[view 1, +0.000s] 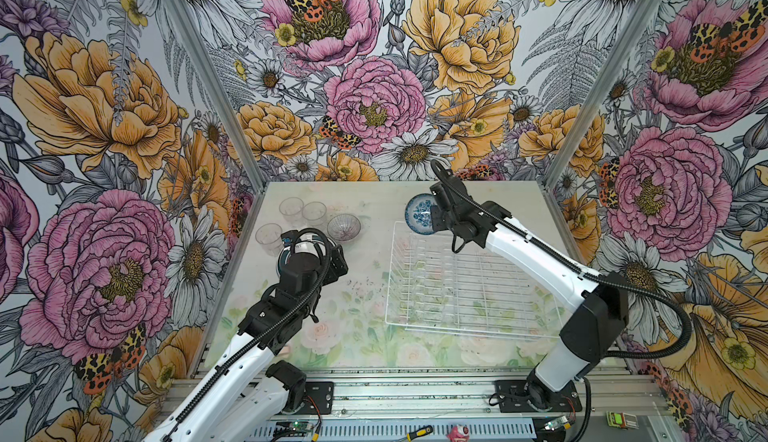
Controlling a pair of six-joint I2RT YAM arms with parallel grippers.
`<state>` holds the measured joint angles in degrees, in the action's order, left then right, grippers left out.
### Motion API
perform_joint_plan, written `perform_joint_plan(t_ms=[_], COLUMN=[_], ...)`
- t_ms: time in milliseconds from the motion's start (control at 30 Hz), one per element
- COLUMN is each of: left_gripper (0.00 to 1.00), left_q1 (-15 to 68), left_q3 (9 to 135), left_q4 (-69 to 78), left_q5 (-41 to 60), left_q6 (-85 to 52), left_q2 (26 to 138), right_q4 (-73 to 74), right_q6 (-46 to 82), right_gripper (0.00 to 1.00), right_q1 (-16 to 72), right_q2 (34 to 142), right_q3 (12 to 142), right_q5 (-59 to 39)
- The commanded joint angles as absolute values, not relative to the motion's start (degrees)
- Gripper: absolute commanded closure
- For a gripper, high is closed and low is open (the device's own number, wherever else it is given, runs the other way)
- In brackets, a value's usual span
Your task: Unload the mixed dishes from the dish rack
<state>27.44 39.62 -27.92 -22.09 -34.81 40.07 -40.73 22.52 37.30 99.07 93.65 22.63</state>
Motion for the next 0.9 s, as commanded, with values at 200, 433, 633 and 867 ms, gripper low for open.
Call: perform_joint_plan(t_ms=[200,433,633,867], left_gripper=[0.01,0.01,0.01,0.01], left_q1=[25.36,25.31,25.31,25.31], left_q3=[41.00,40.87,41.31,40.87], left_q4=[-34.25,-34.37,-34.28,-34.37], left_q5=[-22.60,-21.28,-21.77,-22.40], left_q6=[-36.05,-36.47,-35.96,-35.77], left_q2=[35.36,36.48,36.31,35.25], right_q4=[-32.18,-32.23,-32.34,-32.38], right_q6=[25.56,26.63,26.89,27.30], right_gripper=[1.00,1.00,1.00,1.00], right_q1=[40.34,41.26,42.18,43.04], right_q2=[118.32,129.72,137.57,142.45], right_q3=[115.22,129.60,137.70,141.94], right_q5=[11.53,6.43,4.23,1.26])
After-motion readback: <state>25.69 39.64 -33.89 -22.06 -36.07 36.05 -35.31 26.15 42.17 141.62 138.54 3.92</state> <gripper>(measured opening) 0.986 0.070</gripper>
